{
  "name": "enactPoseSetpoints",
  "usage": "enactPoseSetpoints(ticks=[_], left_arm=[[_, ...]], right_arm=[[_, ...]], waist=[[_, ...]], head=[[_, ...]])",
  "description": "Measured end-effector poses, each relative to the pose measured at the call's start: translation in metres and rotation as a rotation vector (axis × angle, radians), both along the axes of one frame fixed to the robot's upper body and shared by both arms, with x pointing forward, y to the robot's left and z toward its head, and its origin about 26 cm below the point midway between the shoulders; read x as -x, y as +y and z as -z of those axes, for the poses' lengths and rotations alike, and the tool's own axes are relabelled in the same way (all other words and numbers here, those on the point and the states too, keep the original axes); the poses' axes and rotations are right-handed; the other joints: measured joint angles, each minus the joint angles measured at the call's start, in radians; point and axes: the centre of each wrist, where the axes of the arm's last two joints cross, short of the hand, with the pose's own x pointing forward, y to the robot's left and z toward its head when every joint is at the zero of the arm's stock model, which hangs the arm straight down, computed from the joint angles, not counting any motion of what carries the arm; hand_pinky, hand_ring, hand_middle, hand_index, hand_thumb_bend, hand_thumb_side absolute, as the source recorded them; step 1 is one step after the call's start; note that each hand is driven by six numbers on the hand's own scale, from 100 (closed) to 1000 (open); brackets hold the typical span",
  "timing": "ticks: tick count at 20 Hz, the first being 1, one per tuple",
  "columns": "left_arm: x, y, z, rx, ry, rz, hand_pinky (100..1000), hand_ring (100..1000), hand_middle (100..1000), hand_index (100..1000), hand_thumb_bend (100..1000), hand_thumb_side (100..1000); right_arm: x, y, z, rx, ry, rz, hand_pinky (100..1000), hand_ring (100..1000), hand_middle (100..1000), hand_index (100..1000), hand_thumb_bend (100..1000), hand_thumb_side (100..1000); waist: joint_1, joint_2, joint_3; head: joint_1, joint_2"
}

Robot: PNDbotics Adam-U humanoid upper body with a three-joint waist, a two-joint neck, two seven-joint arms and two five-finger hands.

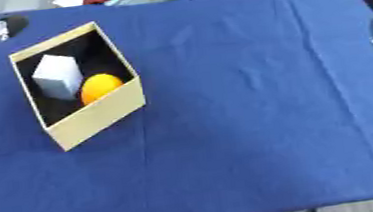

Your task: Pick up objects on the table and place them in the box.

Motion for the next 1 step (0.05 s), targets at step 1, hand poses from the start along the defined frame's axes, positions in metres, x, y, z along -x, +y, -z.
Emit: enactPoseSetpoints(ticks=[1], left_arm=[[0.0060, 0.0015, -0.0010, 0.020, -0.025, 0.002, 549, 822, 752, 860, 437, 619]], right_arm=[[0.0000, 0.0000, 0.0000, -0.001, -0.002, 0.000, 975, 1000, 781, 929, 100, 859]], waist=[[-0.001, 0.000, 0.001]], head=[[0.000, 0.000]])
